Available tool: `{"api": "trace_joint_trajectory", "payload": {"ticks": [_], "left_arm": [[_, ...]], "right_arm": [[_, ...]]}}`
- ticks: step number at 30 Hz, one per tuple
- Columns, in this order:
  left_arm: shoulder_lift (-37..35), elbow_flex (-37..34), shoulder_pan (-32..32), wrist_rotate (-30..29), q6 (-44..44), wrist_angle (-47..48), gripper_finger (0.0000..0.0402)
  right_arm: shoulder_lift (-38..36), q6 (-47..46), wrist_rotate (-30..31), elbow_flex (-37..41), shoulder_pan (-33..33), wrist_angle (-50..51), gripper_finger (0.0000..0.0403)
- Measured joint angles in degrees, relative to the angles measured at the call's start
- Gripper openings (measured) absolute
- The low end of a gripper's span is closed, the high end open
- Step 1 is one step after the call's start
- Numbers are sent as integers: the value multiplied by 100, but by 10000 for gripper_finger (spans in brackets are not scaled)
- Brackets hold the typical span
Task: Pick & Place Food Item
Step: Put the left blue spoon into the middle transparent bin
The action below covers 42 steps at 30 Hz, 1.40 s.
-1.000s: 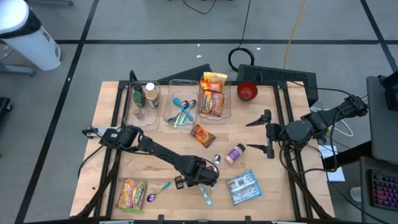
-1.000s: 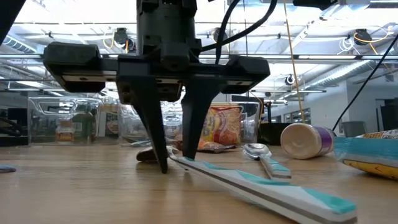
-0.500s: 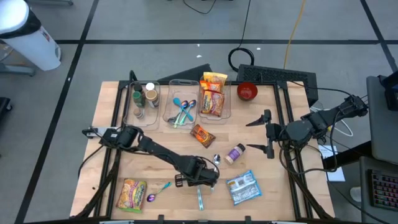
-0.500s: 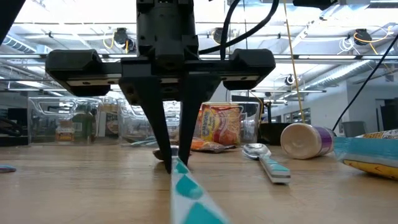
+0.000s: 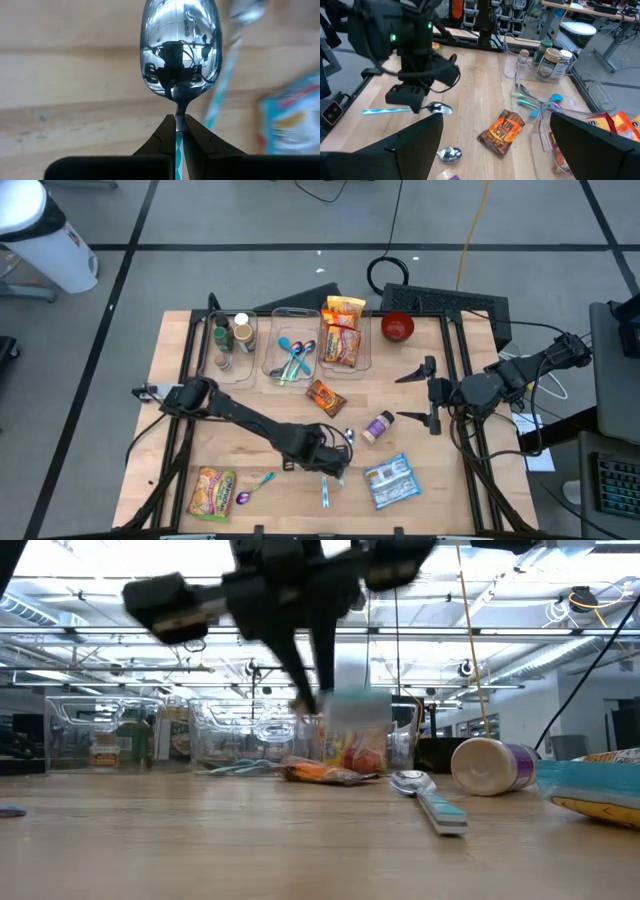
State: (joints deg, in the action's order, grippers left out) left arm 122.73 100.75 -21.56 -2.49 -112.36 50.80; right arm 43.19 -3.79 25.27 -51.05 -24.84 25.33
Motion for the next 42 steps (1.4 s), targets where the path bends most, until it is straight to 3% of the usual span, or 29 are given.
{"api": "trace_joint_trajectory", "payload": {"ticks": [8,14,21,28,37,42], "left_arm": [[-850,0,14,-1019,936,8,11],[-1594,0,17,-1939,1959,-72,14],[-2250,2,132,-2791,3841,-748,11],[-2458,2,430,-2503,5617,-2124,12],[-2465,4,674,-1709,6986,-2957,12],[-2467,4,693,-1507,7564,-3383,12]], "right_arm": [[-1,42,-15,0,0,-361,364],[86,167,-739,0,-2,-1104,364],[542,-485,-1141,0,148,-2147,364],[1048,-1658,-2544,0,557,-2777,364],[1142,-2105,-2605,0,584,-3216,364],[1139,-2344,-3011,-2,616,-3285,364]]}}
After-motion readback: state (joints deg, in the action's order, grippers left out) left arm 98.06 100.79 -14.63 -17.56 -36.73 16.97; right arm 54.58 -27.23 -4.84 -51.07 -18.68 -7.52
